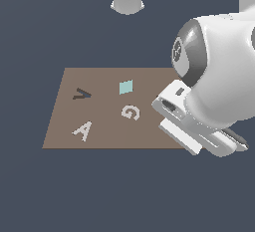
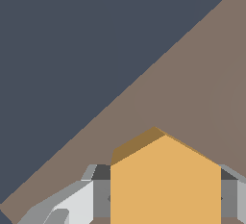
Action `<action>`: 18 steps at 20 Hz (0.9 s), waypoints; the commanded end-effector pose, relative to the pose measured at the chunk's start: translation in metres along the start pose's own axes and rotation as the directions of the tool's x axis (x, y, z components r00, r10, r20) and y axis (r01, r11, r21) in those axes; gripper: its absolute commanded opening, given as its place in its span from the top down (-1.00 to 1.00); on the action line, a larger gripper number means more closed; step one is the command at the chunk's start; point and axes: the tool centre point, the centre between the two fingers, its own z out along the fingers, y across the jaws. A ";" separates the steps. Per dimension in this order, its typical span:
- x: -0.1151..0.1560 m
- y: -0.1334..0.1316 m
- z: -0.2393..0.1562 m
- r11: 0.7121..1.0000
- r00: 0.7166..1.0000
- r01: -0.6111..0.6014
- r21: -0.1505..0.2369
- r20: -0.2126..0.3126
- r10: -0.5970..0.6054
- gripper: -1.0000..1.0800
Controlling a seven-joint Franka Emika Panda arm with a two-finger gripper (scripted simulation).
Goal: Insert a designated object into the corresponding slot on a board.
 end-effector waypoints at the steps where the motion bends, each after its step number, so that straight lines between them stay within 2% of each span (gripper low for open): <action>1: 0.000 0.001 0.000 1.000 1.000 -0.002 -0.001 0.000 0.002 1.00; 10: -0.004 0.014 -0.001 0.998 0.998 -0.067 -0.001 0.000 0.067 1.00; 18: -0.017 0.042 -0.003 0.977 0.977 -0.212 -0.001 0.001 0.212 1.00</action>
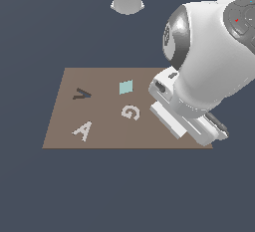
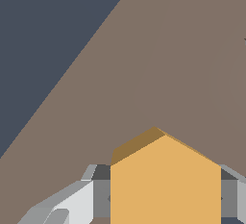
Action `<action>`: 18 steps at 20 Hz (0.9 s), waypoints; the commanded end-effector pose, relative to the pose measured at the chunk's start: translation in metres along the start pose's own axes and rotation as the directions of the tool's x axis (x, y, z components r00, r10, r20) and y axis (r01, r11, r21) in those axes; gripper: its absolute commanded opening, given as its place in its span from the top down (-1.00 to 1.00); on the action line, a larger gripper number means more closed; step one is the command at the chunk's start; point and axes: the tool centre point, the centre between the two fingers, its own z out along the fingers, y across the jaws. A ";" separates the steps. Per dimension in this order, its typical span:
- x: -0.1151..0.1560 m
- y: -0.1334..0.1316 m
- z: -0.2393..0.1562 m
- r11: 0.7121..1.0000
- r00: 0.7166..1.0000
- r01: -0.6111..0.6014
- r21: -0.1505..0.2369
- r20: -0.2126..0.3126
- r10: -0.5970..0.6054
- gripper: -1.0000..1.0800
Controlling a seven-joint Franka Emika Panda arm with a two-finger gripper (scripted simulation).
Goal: Insert a designated object into the corresponding slot on a board.
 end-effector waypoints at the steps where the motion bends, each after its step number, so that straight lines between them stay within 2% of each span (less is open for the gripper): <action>1: -0.004 0.011 -0.001 0.998 0.998 -0.058 0.001 0.000 0.058 1.00; 10: -0.021 0.047 -0.004 0.969 0.969 -0.248 0.001 0.001 0.248 1.00; 18: -0.032 0.060 -0.005 0.944 0.944 -0.329 0.001 0.001 0.329 1.00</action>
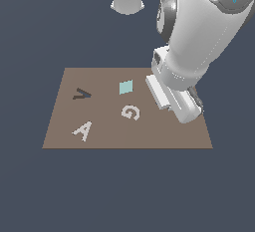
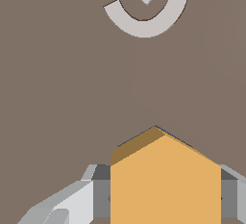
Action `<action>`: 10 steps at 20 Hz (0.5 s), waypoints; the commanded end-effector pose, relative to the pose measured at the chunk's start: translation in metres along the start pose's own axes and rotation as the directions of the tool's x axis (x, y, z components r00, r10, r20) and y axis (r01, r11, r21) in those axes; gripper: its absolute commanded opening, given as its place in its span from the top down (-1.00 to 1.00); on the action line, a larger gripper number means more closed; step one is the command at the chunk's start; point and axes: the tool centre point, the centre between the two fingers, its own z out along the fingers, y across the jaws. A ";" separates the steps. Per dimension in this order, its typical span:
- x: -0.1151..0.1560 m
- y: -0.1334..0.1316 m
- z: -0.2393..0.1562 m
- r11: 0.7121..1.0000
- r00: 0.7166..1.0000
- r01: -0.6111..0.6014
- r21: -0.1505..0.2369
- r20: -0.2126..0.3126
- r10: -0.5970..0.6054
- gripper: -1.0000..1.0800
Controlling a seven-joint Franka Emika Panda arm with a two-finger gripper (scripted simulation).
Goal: Insert a designated object into the corresponding slot on a board.
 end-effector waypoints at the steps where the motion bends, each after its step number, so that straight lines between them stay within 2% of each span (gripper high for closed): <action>1: -0.001 0.003 0.000 1.000 1.000 -0.016 0.001 0.000 0.016 1.00; 10: -0.002 0.003 0.009 1.000 1.000 -0.018 0.000 0.000 0.018 1.00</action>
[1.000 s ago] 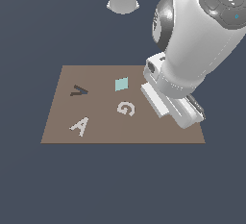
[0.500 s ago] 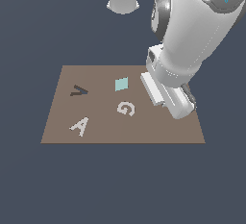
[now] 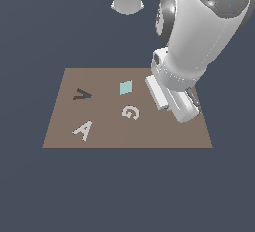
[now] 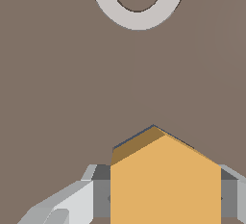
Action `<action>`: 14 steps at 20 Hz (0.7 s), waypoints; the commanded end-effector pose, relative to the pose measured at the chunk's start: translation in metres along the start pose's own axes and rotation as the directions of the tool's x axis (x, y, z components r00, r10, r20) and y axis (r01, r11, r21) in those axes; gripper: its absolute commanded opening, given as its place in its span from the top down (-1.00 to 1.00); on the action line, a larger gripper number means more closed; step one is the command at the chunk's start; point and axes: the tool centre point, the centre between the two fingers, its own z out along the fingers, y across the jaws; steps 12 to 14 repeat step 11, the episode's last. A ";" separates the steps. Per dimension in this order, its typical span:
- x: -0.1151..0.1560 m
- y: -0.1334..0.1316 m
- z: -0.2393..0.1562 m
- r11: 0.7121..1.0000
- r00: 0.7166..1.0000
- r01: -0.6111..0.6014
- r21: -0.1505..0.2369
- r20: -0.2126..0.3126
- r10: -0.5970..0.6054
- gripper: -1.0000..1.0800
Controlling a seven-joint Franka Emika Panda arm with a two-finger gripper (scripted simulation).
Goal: Insert a designated object into the corresponding slot on a board.
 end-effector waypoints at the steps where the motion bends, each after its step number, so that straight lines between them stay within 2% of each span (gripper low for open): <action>1: 0.000 0.000 0.003 1.000 1.000 -0.001 0.000 0.000 0.001 1.00; 2: 0.000 0.000 0.003 1.000 1.000 -0.001 0.000 0.000 0.001 -0.92; 14: 0.000 0.000 0.003 1.000 1.000 -0.001 0.000 0.000 0.001 -0.92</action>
